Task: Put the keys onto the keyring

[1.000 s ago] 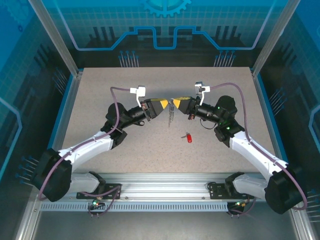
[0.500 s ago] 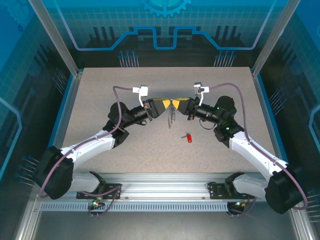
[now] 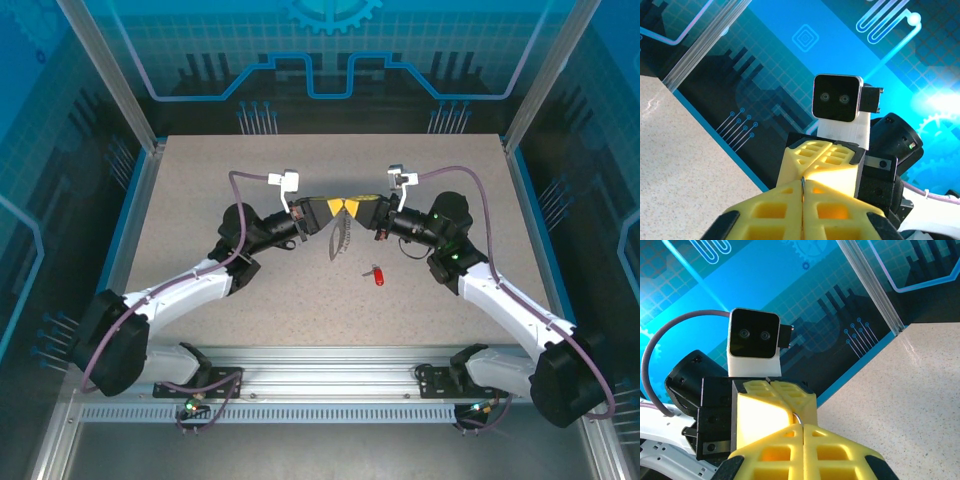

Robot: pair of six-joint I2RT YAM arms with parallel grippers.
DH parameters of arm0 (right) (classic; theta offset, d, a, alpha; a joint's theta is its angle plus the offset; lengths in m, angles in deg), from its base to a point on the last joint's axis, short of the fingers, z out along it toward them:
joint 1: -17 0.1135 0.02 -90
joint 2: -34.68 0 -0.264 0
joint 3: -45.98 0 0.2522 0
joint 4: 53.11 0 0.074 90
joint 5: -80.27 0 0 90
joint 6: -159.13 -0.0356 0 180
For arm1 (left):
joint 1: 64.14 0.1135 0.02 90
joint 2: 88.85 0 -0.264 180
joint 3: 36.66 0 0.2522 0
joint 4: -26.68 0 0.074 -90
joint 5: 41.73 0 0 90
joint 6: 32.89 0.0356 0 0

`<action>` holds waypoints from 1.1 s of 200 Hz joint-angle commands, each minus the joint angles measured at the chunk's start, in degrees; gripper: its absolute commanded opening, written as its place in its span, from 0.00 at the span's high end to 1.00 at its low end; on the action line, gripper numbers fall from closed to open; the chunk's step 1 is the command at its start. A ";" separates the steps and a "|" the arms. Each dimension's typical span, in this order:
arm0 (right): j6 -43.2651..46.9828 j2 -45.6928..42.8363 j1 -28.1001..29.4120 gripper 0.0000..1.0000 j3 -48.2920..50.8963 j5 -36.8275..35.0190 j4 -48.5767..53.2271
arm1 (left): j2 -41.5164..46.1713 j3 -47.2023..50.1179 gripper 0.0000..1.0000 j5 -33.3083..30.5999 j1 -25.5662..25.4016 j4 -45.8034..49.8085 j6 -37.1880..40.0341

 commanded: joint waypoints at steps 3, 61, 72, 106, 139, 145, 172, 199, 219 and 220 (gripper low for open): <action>2.27 -1.08 -0.15 0.91 -1.38 -0.86 3.95 | 0.39 -2.80 1.00 1.52 -0.56 1.02 3.41; 3.76 -7.80 -5.03 0.04 0.24 -2.38 13.05 | 2.69 -9.76 1.00 9.48 0.37 21.26 16.56; 4.07 -8.68 -5.21 0.00 0.36 -3.04 14.67 | 2.79 -11.60 1.00 10.74 0.50 25.63 19.64; 4.44 -10.63 -5.42 0.05 2.30 -2.58 14.33 | 2.02 -17.12 1.00 14.51 1.06 36.46 27.19; 5.81 -12.60 -5.42 0.36 4.03 -0.52 12.90 | 0.71 -20.46 1.00 18.63 2.02 41.66 30.61; 6.19 -12.92 -5.48 0.39 4.19 -0.43 13.00 | 0.45 -20.91 1.00 19.33 2.21 42.17 30.88; 6.06 -13.51 -5.53 0.49 5.39 0.90 10.81 | -0.59 -22.48 1.00 21.92 2.89 43.63 31.42; 4.55 -13.12 -5.58 0.52 5.89 3.14 6.90 | -1.57 -23.67 1.00 23.74 2.96 44.69 31.88; 3.91 -12.65 -5.35 0.54 5.63 4.09 5.27 | -2.03 -24.28 1.00 24.39 2.97 45.13 32.06; 3.90 -12.64 -5.34 0.54 5.62 4.12 5.23 | -2.08 -24.29 1.00 24.39 3.00 45.14 32.06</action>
